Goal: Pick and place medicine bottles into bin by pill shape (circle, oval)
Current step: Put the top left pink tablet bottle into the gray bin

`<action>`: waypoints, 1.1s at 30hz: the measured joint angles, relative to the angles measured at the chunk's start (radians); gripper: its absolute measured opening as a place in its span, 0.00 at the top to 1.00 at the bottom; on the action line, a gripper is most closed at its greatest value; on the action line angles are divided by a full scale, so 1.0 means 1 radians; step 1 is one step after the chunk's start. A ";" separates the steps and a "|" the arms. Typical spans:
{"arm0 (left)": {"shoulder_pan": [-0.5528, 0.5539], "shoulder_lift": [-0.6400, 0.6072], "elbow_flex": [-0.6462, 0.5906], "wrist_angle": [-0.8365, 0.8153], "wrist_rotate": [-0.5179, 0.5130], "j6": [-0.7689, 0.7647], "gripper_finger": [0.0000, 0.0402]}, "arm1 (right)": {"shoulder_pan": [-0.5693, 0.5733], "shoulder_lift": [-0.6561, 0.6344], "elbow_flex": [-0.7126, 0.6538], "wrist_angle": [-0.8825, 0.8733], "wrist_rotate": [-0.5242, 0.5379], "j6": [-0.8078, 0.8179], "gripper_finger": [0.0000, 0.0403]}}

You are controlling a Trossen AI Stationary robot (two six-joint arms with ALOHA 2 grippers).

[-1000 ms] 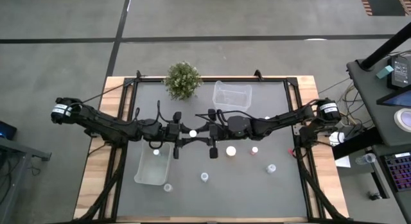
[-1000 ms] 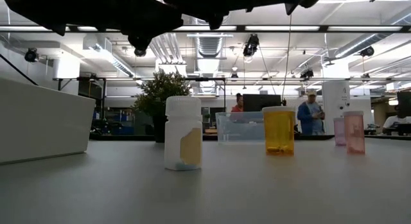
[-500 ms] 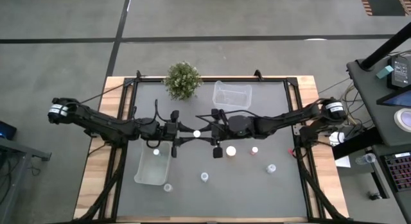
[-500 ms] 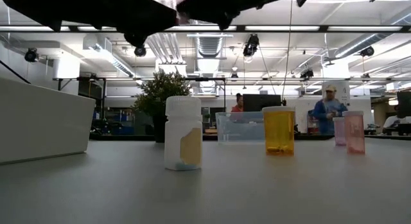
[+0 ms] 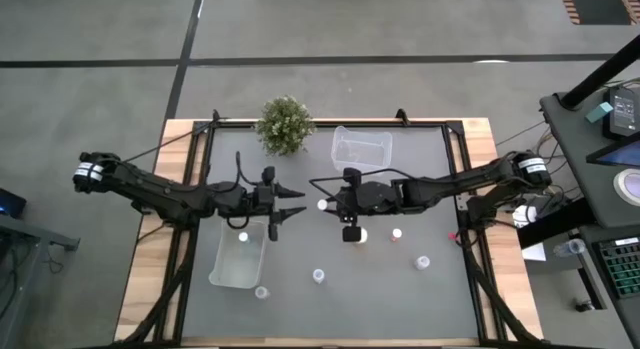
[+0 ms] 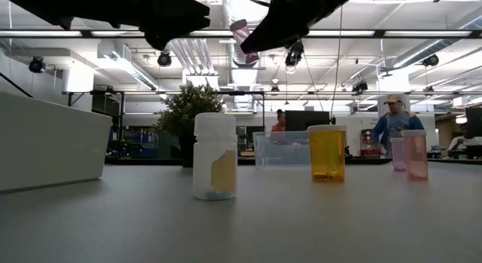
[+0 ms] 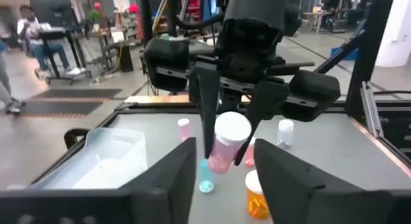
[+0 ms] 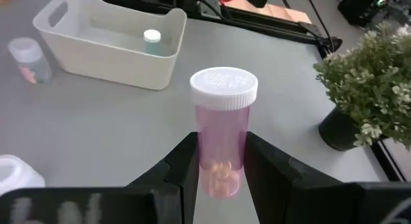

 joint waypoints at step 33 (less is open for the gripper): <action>0.009 0.251 0.297 -0.289 -0.013 0.072 0.55 | 0.000 0.011 -0.004 -0.044 0.001 0.018 0.74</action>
